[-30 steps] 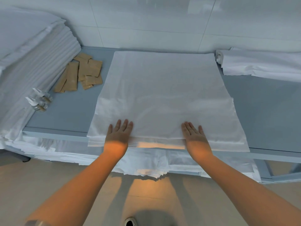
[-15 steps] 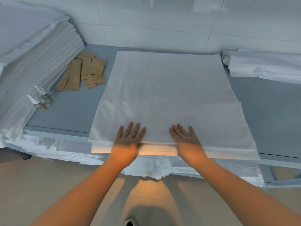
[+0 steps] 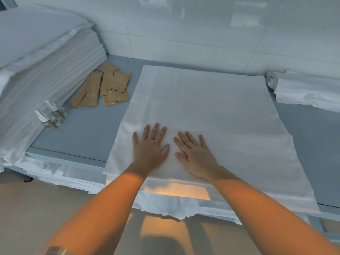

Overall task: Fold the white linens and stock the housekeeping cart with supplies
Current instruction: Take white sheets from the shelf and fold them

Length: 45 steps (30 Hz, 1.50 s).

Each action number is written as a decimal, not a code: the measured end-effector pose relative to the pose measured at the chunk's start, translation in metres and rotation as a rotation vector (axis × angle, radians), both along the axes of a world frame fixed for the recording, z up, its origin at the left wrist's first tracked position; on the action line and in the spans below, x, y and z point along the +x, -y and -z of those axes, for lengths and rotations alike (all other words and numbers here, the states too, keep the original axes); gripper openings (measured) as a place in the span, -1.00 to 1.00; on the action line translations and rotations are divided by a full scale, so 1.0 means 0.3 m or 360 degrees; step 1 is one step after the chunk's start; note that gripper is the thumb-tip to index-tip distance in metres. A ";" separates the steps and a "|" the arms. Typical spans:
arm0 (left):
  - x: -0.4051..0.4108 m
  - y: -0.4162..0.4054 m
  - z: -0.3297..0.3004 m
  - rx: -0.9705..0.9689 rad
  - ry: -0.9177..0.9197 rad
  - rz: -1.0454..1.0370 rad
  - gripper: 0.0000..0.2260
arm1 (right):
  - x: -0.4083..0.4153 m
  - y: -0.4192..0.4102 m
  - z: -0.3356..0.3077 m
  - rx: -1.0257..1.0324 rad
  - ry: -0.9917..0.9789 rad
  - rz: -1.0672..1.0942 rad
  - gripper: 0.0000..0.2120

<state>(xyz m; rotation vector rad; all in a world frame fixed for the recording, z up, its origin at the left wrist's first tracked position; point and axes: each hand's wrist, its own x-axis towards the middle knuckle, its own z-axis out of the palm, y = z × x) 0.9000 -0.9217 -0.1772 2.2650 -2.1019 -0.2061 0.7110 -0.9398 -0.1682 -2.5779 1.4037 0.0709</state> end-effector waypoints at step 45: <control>0.062 0.388 -0.028 -0.0518 0.0151 -0.0030 -0.78 | 0.207 0.436 0.033 0.0047 -0.0045 0.0206 -0.52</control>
